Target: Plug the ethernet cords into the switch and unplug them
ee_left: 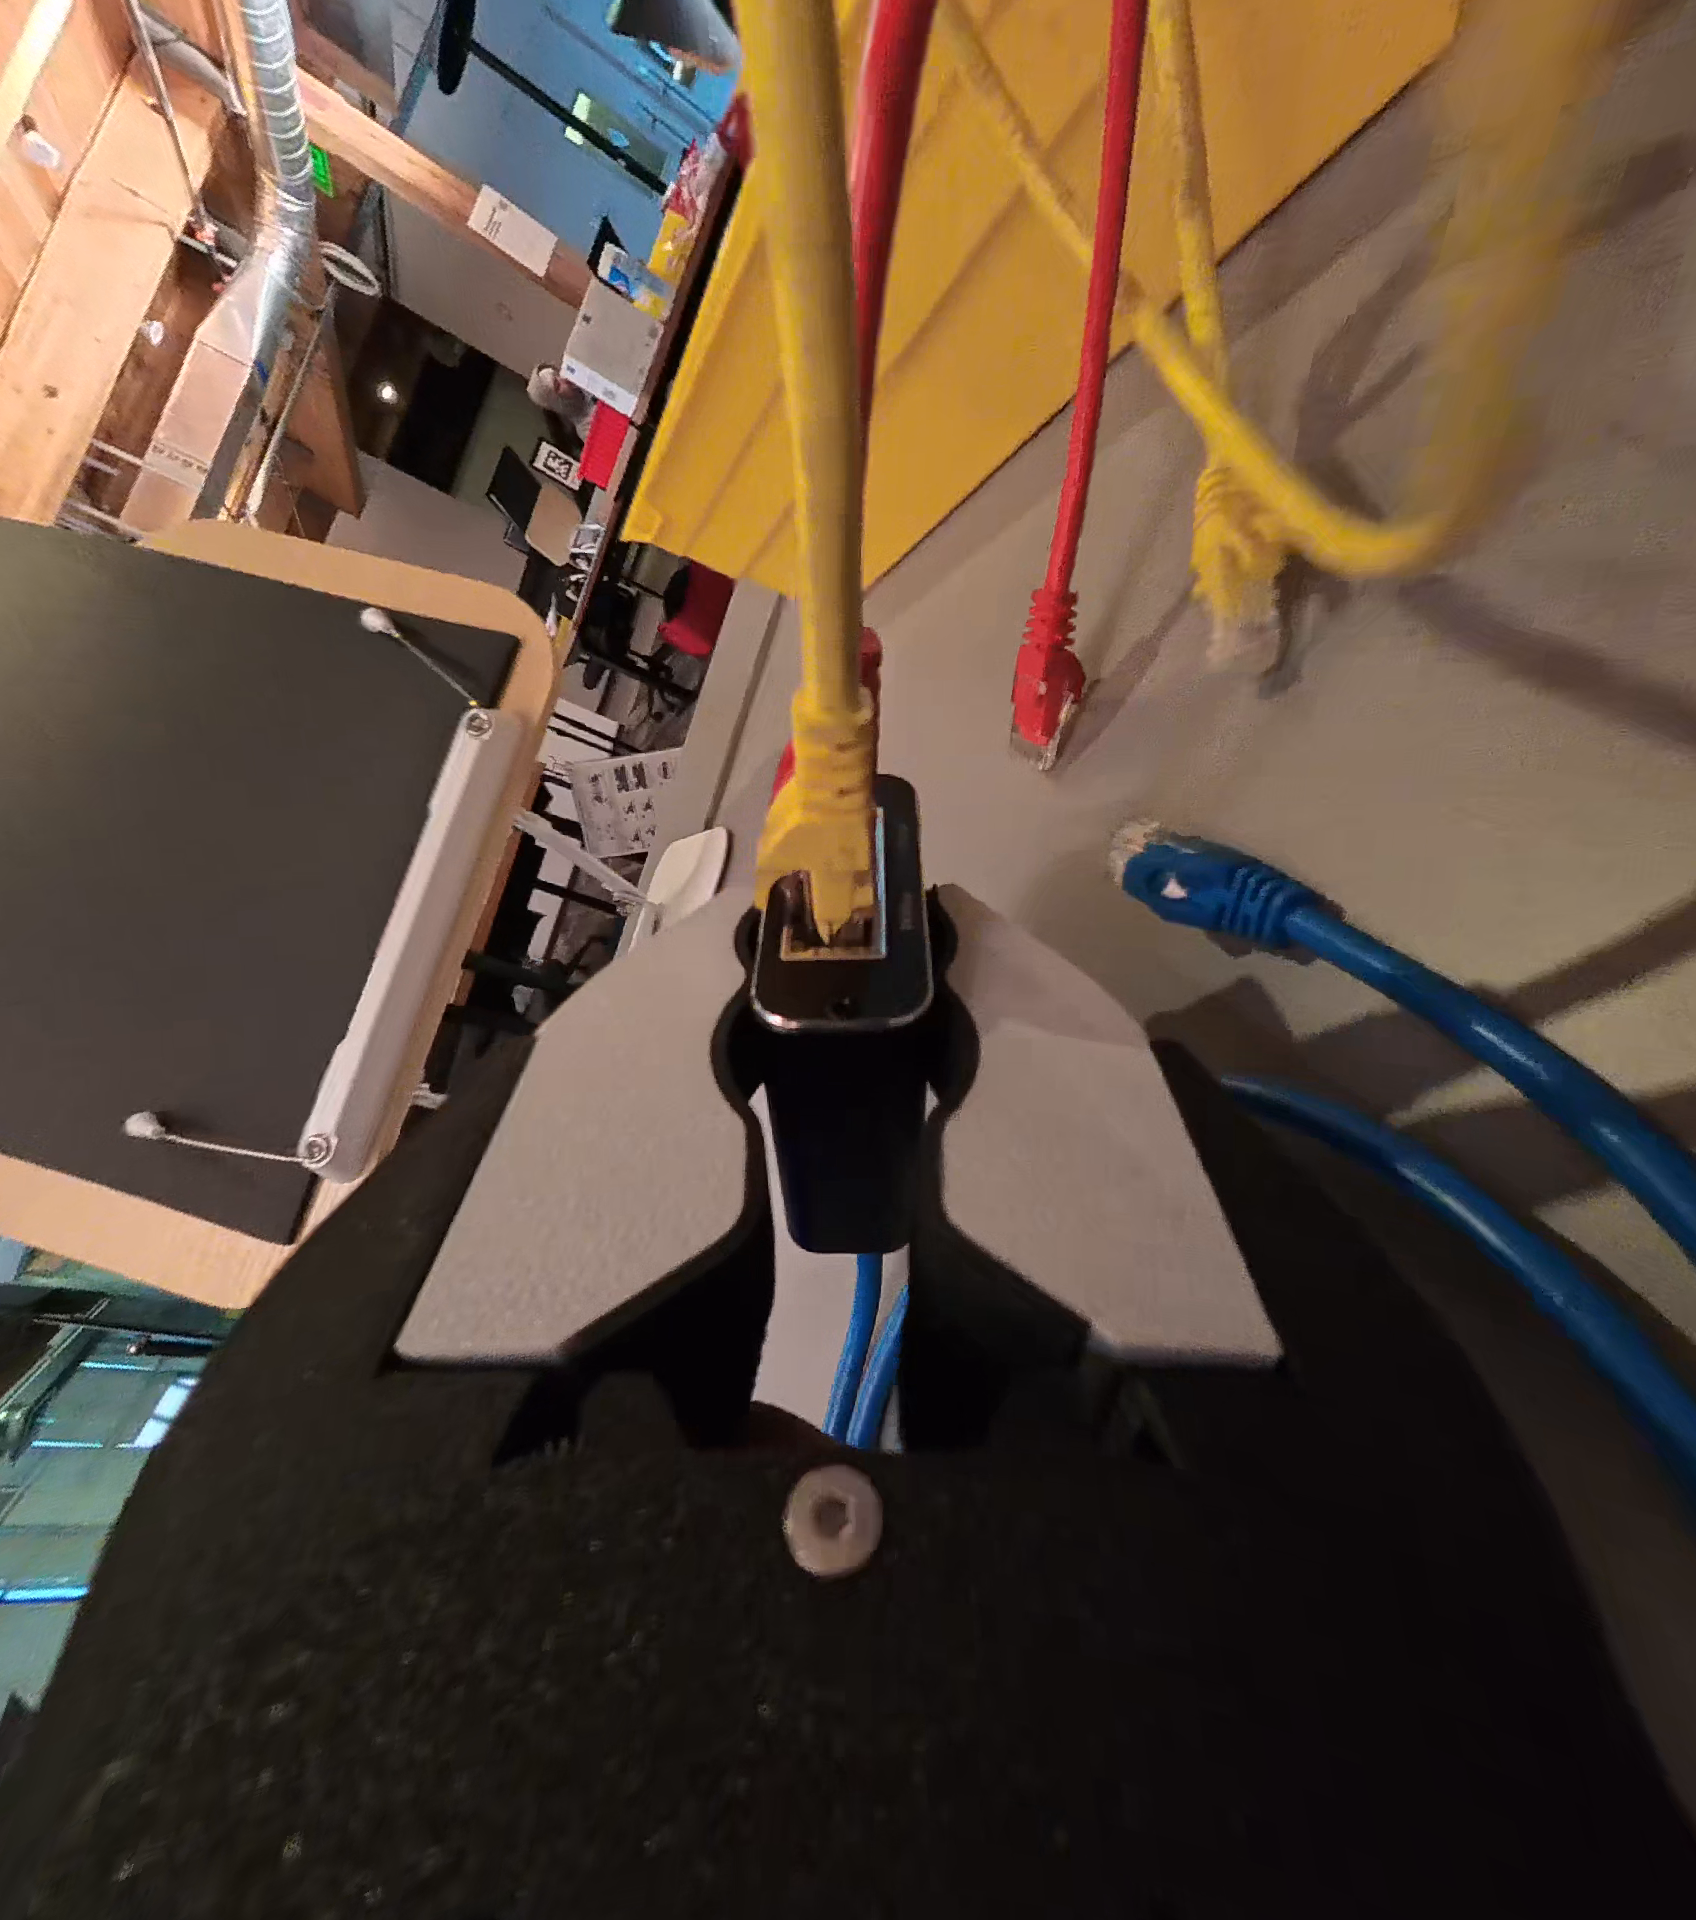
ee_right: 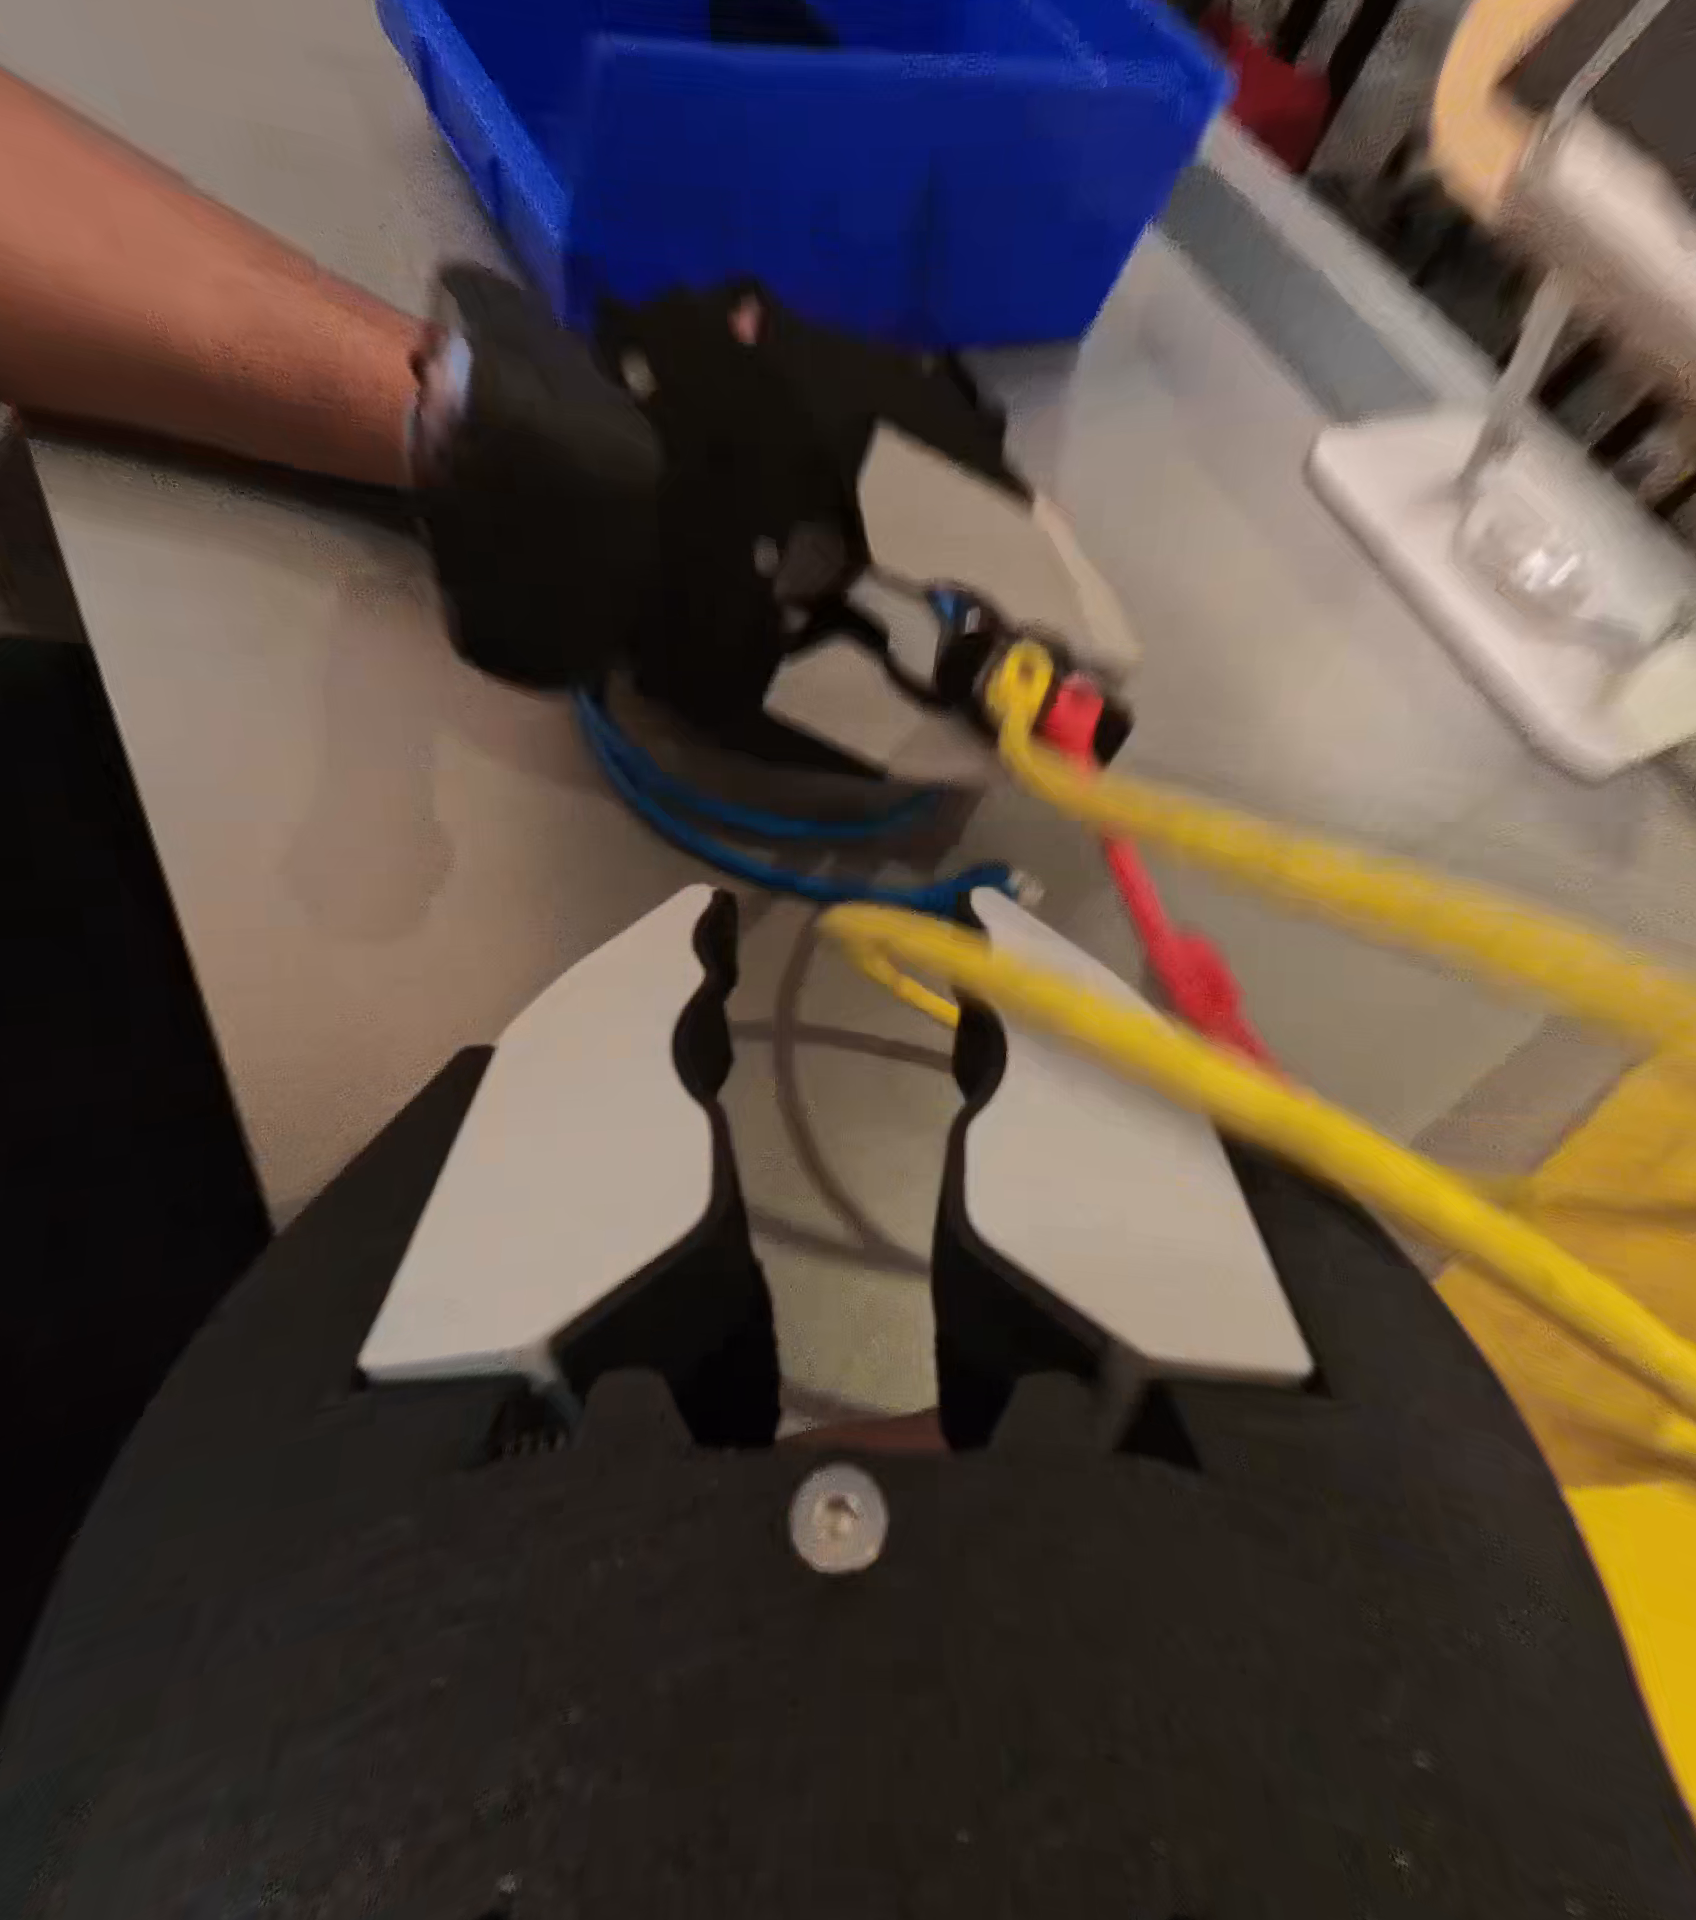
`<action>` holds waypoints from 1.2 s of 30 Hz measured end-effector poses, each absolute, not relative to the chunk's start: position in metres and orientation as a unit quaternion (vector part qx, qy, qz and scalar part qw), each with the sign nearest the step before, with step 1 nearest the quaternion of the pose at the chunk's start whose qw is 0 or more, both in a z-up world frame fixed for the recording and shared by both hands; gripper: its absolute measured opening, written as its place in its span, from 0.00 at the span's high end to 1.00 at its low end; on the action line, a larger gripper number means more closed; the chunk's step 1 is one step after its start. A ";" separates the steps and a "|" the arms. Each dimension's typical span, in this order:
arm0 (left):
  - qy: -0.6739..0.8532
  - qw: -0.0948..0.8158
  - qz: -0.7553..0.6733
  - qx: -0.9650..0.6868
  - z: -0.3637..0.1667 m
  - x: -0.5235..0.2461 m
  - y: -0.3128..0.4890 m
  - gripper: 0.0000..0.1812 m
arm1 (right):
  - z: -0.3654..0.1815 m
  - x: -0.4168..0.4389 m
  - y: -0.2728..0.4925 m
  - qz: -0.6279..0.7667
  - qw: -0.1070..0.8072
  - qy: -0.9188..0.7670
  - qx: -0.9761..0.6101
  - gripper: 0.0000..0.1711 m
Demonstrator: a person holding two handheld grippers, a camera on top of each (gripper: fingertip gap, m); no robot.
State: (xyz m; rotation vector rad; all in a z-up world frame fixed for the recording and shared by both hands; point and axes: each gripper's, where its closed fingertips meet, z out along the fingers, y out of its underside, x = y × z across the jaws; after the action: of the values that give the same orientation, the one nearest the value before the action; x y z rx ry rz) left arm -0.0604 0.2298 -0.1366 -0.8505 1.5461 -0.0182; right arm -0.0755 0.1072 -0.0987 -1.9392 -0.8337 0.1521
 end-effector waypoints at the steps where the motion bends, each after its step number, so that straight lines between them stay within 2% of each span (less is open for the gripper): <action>1: 0.681 0.631 -0.007 -0.372 -0.139 -0.060 0.230 0.85 | -0.086 -0.079 0.111 0.032 0.503 -0.367 -0.782 0.77; 6: 0.691 0.619 0.009 -0.374 -0.148 -0.061 0.234 0.85 | -0.058 -0.087 0.125 -0.085 0.416 -0.505 -0.752 0.79; 10: 0.694 0.610 0.005 -0.382 -0.150 -0.062 0.235 0.85 | -0.034 -0.109 0.112 0.019 0.377 -0.541 -0.751 0.80; 12: 0.690 0.609 -0.005 -0.391 -0.148 -0.063 0.235 0.85 | -0.016 -0.101 0.134 -0.008 0.412 -0.519 -0.749 0.81; 14: 0.685 0.609 -0.016 -0.400 -0.145 -0.064 0.235 0.85 | -0.030 -0.093 0.163 -0.077 0.437 -0.511 -0.736 0.79; 17: 0.685 0.609 -0.021 -0.400 -0.143 -0.065 0.233 0.86 | -0.090 -0.084 0.183 -0.162 0.389 -0.555 -0.717 0.80; 21: 0.692 0.606 -0.002 -0.394 -0.147 -0.067 0.234 0.85 | -0.116 -0.086 0.192 -0.189 0.366 -0.603 -0.683 0.84; 24: 0.693 0.607 0.002 -0.389 -0.147 -0.066 0.232 0.85 | -0.122 -0.083 0.199 -0.217 0.352 -0.626 -0.661 0.84; 26: 0.694 0.607 0.003 -0.387 -0.147 -0.066 0.232 0.86 | -0.123 -0.086 0.199 -0.211 0.355 -0.637 -0.651 0.88; 36: 0.700 0.605 0.015 -0.380 -0.150 -0.064 0.230 0.85 | -0.133 -0.087 0.202 -0.200 0.348 -0.647 -0.649 0.91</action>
State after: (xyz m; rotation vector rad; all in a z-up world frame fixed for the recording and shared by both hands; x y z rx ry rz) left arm -0.0644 0.2304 -0.1499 -0.8797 1.6187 0.0339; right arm -0.0871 0.2022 -0.1328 -1.6830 -1.6769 -0.5188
